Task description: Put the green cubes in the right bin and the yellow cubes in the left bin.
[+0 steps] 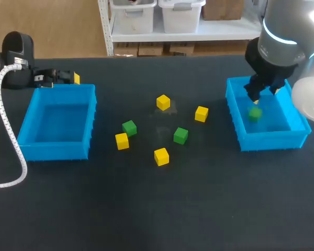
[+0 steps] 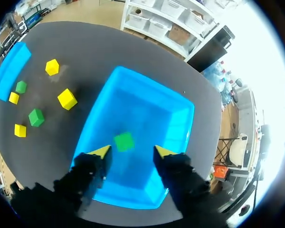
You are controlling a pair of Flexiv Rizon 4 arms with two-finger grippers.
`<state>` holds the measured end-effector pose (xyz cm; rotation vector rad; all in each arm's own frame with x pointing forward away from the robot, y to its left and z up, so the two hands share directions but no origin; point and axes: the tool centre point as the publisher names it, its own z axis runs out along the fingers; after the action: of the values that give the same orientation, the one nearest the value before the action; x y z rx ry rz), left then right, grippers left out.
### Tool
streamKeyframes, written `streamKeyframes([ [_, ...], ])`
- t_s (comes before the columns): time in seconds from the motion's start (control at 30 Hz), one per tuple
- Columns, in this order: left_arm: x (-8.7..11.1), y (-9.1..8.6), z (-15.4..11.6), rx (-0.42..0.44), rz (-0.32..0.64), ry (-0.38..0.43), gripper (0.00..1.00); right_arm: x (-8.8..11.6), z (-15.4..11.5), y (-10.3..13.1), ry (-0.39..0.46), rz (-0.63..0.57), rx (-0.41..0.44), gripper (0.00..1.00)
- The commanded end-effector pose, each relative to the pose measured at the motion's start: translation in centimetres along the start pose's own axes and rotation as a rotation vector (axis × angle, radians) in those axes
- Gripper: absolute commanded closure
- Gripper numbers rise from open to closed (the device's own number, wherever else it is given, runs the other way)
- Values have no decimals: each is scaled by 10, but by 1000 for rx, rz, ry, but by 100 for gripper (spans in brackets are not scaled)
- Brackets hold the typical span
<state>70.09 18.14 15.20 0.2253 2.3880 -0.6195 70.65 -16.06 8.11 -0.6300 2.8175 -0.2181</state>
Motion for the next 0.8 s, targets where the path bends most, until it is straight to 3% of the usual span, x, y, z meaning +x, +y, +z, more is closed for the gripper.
streamKeyframes([
  [0.03,1,2,0,8,2,-5,0,-7,-4,4,-11,-7,2,0],
  [0.4,1,2,0,8,2,-5,0,-47,-33,46,-98,-148,-44,0],
  [0.63,1,2,0,8,2,-5,0,-63,-45,91,-126,-273,-83,0],
  [0.8,1,2,0,8,2,-5,0,-66,-38,125,-117,-347,-120,0],
])
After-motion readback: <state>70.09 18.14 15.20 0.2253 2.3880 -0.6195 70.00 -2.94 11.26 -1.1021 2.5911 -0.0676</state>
